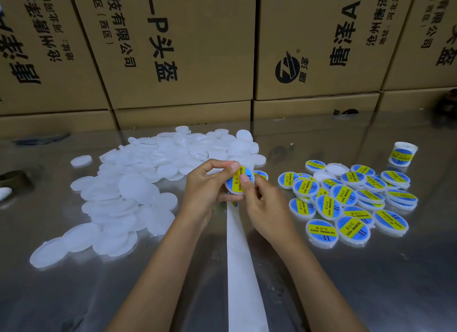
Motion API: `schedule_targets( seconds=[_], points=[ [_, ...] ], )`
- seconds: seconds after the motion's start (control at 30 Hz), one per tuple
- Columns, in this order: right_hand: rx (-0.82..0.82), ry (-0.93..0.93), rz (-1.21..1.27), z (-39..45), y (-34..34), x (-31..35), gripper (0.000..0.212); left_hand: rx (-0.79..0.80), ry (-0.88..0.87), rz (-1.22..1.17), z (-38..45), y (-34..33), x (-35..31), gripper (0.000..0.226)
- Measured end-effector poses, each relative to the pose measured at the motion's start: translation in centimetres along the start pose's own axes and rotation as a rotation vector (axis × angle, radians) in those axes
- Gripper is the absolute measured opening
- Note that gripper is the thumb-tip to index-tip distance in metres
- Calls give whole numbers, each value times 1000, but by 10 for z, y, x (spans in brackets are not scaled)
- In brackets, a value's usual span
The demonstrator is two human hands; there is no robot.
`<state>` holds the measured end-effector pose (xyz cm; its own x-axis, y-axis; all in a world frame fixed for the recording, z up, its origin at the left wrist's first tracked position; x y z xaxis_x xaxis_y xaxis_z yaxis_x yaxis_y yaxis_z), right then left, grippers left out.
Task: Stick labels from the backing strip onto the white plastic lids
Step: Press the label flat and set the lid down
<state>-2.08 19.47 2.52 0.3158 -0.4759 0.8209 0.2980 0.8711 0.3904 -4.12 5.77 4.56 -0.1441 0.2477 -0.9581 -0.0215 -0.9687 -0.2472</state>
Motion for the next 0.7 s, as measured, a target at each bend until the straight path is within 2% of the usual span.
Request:
schedule_targets(
  seconds=[0.1, 0.2, 0.4, 0.57, 0.7],
  points=[
    [-41, -6, 2, 0, 4, 0, 43, 27, -1, 13, 0, -3, 1, 14],
    [-96, -42, -43, 2, 8, -4, 47, 92, -30, 47, 0, -8, 1, 13],
    [-205, -91, -53, 6, 16, -10, 47, 188, -45, 94, -1, -15, 2, 27],
    [-120, -12, 34, 4, 8, -4, 40, 77, -94, 169, 1, -3, 1, 10],
    [4, -16, 52, 1, 0, -1, 52, -16, -127, 187, 4, 5, 0, 4]
  ],
)
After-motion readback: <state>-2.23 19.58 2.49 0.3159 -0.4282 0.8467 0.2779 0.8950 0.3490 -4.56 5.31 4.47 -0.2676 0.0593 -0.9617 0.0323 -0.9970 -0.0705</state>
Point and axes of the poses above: each hand's wrist, its own z-axis towards the middle knuckle, its own y-axis out of the back of the hand, x = y × z, the point moved 6 cm from there along z, towards the middle knuckle, and after that the axes turned 3 degrees about -y, right-handed, at the moved point
